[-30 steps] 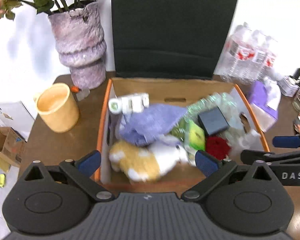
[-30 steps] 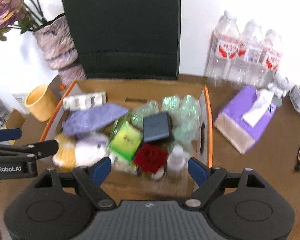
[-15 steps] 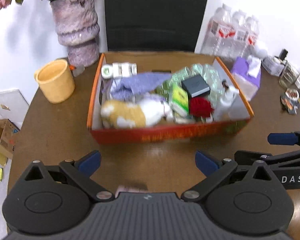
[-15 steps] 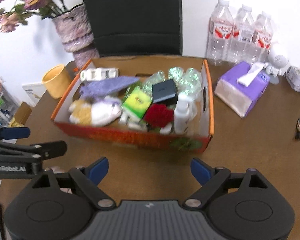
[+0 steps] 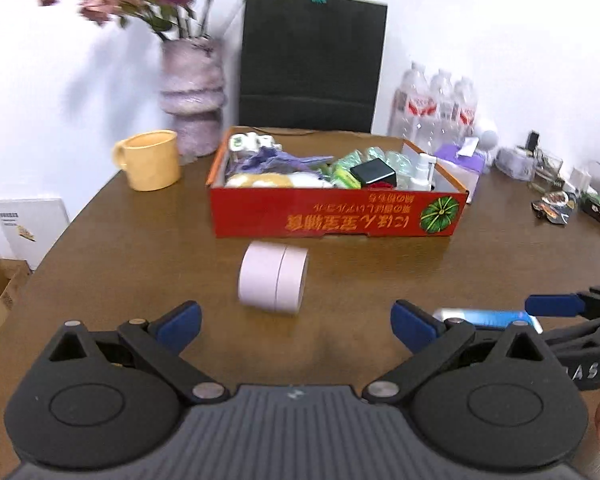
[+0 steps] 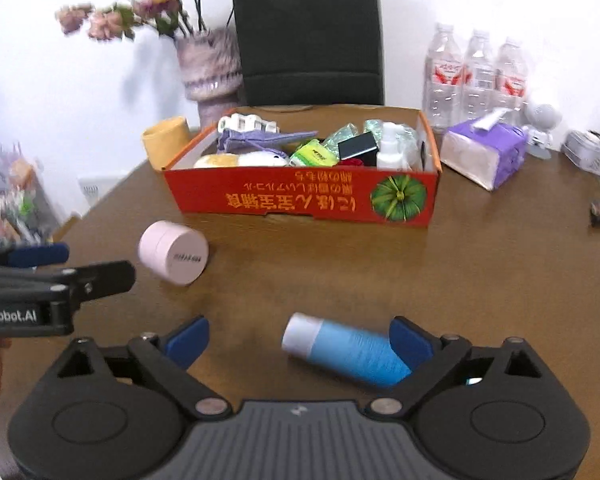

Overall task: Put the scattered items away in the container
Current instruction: 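Withdraw both tools from the cardboard box back over the table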

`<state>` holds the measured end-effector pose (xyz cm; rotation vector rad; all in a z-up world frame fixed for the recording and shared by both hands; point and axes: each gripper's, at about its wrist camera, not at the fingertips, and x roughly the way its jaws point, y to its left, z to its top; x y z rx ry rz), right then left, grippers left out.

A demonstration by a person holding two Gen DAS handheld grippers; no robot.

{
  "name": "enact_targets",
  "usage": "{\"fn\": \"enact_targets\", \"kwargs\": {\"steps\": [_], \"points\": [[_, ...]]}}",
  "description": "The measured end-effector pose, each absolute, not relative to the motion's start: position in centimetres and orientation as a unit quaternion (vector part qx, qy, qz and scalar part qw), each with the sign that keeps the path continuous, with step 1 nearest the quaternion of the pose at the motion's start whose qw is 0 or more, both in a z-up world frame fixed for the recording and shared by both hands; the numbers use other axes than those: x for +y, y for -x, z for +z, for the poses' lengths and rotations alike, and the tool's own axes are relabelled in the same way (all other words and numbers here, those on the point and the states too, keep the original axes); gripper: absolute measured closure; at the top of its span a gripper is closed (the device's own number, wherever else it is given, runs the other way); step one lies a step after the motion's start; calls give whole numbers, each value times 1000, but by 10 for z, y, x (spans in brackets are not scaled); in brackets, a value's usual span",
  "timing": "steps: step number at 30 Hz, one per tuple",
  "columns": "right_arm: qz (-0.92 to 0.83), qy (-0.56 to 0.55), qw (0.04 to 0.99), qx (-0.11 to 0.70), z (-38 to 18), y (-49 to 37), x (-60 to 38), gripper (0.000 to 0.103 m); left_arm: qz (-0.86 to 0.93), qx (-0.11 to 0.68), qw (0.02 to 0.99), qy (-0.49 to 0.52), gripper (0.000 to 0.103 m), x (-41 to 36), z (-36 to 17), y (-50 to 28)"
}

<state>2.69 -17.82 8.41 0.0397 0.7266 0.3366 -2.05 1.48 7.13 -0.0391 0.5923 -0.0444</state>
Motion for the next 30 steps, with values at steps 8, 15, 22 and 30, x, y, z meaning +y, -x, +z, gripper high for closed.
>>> {"fn": "enact_targets", "kwargs": {"steps": [8, 15, 22, 30], "points": [[122, -24, 944, 306, 32, 14, -181, 5, 5, 257, 966, -5, 0, 3, 24, 42], [91, -33, 939, 330, 26, 4, -186, 0, 22, 325, 945, 1, 0, 7, 10, 24], [75, 18, 936, 343, 21, 4, -171, 0, 6, 340, 940, -13, 0, 6, 7, 26], [78, 19, 936, 343, 23, 5, -169, 0, -4, 342, 940, -12, 0, 5, 8, 25]]}}
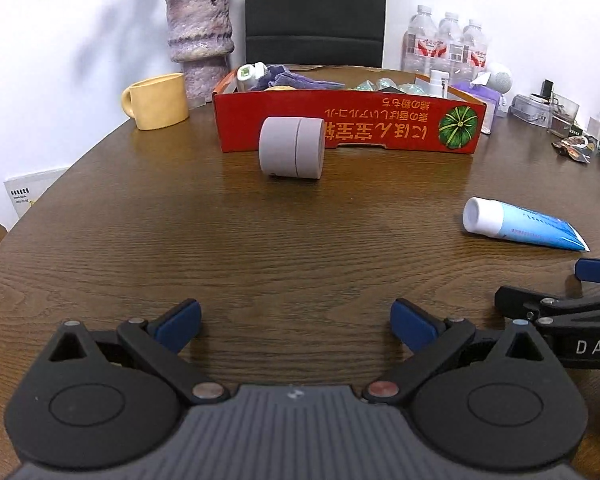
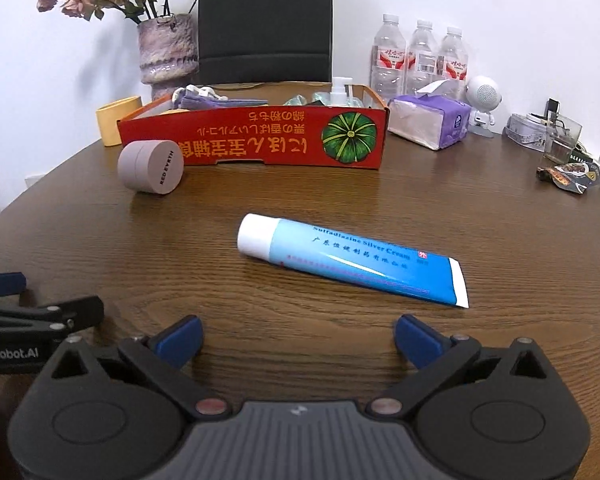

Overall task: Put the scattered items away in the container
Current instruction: 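Withdraw both tools from the cardboard box back over the table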

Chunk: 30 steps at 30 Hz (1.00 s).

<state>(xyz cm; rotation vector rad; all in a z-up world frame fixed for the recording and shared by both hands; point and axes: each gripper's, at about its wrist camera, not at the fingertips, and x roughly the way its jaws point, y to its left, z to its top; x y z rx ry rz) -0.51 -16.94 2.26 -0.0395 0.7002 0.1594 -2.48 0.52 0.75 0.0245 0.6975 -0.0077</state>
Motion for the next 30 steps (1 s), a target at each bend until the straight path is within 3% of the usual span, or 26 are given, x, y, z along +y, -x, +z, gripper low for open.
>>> {"fn": "enact_targets", "kwargs": {"steps": [30], "points": [[73, 16, 937, 343, 22, 8, -168, 0, -13, 343, 939, -13, 0, 5, 8, 24]]}}
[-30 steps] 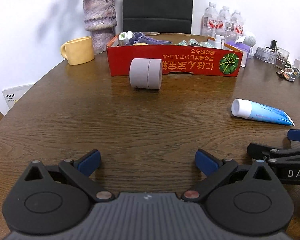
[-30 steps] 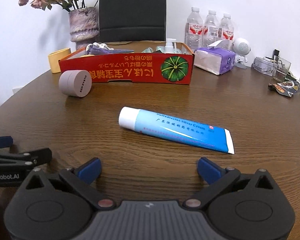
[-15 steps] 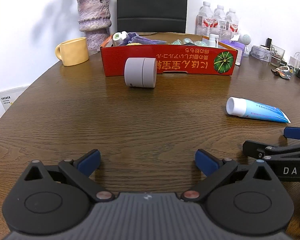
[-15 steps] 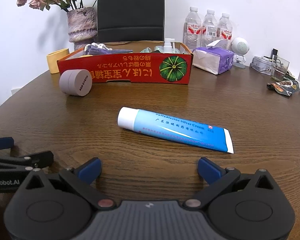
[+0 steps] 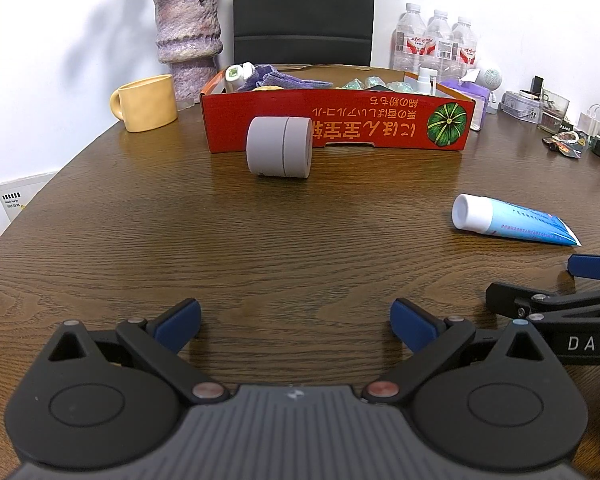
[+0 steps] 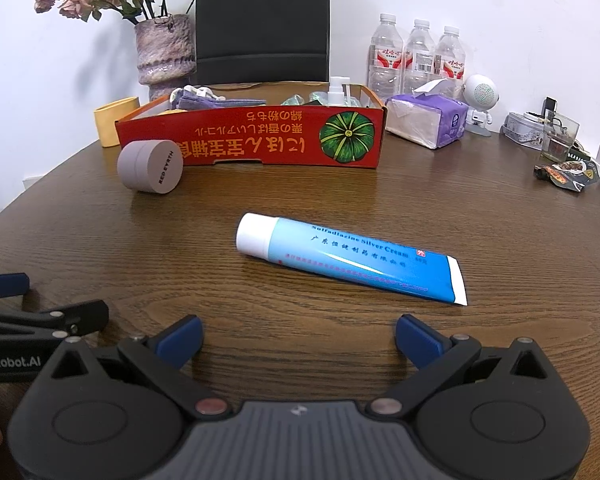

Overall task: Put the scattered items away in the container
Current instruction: 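Withdraw both tools from the cardboard box back over the table, then grasp the pink-white tape roll with the left tool while the right tool grasps the blue cream tube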

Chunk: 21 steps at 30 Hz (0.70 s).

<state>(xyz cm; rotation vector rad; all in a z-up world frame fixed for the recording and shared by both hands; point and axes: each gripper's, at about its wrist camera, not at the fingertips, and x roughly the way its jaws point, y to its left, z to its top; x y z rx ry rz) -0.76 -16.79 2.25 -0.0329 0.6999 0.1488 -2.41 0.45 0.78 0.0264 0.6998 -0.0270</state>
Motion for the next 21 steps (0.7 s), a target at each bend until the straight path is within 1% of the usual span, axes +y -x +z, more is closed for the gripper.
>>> {"fn": "enact_targets", "kwargs": {"steps": [18, 21], "points": [[76, 17, 936, 342, 23, 6, -170, 0, -17, 343, 939, -13, 0, 4, 8, 22], [92, -2, 940, 329, 26, 9, -180, 2, -28, 338, 941, -21, 0, 3, 9, 14]]}}
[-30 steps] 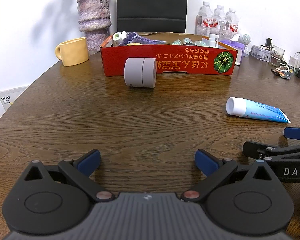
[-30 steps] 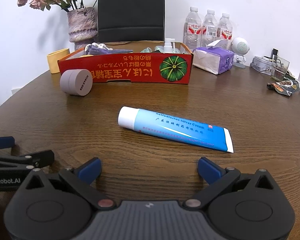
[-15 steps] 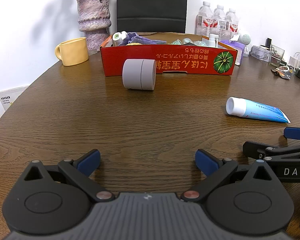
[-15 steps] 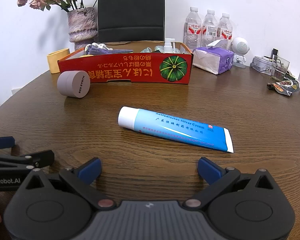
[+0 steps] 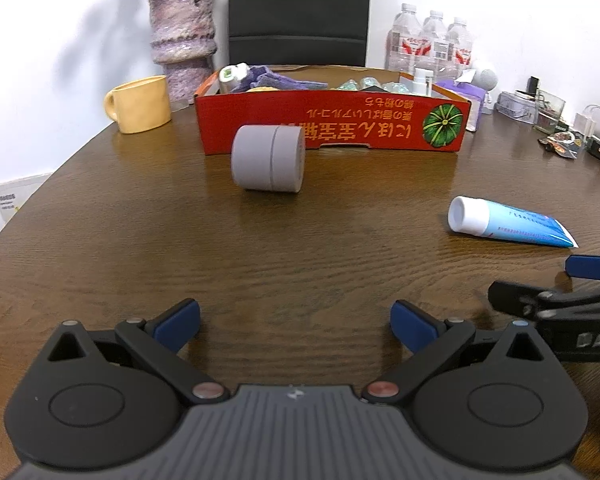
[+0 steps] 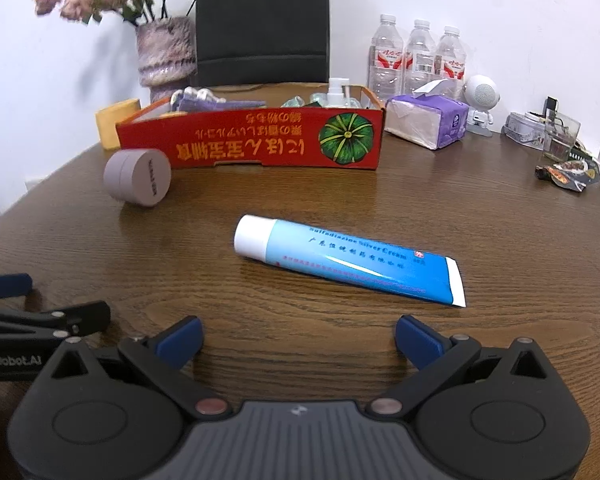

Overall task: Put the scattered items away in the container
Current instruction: 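Grasp the pink-white tape roll with the left tool while the right tool grasps the blue cream tube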

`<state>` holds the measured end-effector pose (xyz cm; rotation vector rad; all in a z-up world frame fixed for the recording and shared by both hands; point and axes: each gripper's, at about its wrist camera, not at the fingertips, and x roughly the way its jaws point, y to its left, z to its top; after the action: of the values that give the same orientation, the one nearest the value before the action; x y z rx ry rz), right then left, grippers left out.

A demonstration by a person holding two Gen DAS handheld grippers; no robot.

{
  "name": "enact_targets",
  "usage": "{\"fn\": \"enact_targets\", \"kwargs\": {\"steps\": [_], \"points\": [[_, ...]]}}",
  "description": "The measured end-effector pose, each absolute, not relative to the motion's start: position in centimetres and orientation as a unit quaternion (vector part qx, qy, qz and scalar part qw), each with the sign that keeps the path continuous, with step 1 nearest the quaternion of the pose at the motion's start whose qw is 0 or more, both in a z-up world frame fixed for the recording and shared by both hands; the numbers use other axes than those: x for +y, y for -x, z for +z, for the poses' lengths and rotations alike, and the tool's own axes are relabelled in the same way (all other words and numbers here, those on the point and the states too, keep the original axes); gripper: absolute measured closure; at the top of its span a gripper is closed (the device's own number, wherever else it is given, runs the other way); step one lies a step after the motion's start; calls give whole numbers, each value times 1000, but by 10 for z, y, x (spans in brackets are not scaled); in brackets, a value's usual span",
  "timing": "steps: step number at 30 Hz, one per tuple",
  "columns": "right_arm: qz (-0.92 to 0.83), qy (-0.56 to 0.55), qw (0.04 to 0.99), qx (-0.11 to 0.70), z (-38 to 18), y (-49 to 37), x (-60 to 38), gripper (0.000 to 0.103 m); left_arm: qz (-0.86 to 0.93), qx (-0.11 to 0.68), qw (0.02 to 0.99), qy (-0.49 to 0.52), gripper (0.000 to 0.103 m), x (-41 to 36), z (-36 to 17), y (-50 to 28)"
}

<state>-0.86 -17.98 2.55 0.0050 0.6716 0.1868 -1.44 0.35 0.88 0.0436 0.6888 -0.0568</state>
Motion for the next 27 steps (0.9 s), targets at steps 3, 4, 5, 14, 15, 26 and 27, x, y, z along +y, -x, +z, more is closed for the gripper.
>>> {"fn": "enact_targets", "kwargs": {"steps": [3, 4, 5, 14, 15, 26, 27], "points": [[117, 11, 945, 306, 38, 11, -190, 6, -31, 313, 949, -36, 0, 7, 16, -6], [124, 28, 946, 299, 42, 10, -191, 8, -23, 305, 951, -38, 0, 9, 20, -15], [133, 59, 945, 294, 46, 7, -191, 8, -18, 299, 954, -34, 0, 13, 24, -27], [265, 262, 874, 310, 45, -49, -194, 27, -39, 318, 946, -45, 36, 19, 24, -99], [284, 262, 867, 314, 45, -54, -195, 28, -40, 320, 946, -35, 51, 21, 25, -98], [298, 57, 860, 410, 49, -118, -211, 71, -47, 311, 949, -5, 52, 21, 35, -86], [285, 29, 867, 409, 49, -120, -213, 71, -49, 308, 950, -1, 52, 21, 37, -85]]}}
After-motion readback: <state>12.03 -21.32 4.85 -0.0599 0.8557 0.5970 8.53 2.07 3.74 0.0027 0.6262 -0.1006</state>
